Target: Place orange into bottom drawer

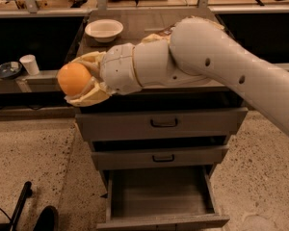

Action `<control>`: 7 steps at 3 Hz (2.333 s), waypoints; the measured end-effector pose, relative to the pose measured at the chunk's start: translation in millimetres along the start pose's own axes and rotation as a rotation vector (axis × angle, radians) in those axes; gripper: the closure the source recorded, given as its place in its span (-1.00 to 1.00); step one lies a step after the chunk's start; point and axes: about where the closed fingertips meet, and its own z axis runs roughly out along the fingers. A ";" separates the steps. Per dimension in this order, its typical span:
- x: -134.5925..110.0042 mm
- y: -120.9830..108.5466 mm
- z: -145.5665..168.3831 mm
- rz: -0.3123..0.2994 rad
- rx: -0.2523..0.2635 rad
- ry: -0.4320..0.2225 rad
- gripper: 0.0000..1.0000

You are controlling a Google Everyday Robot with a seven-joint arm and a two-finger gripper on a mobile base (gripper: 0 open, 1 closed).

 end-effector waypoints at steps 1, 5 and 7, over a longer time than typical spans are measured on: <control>31.4 4.2 7.8 0.063 -0.011 -0.021 1.00; 253.7 138.7 8.7 0.383 -0.120 0.157 1.00; 310.2 167.9 13.3 0.262 -0.084 0.264 1.00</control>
Offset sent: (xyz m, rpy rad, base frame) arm 0.0258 -0.0464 -0.2301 0.1029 0.3302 -0.0251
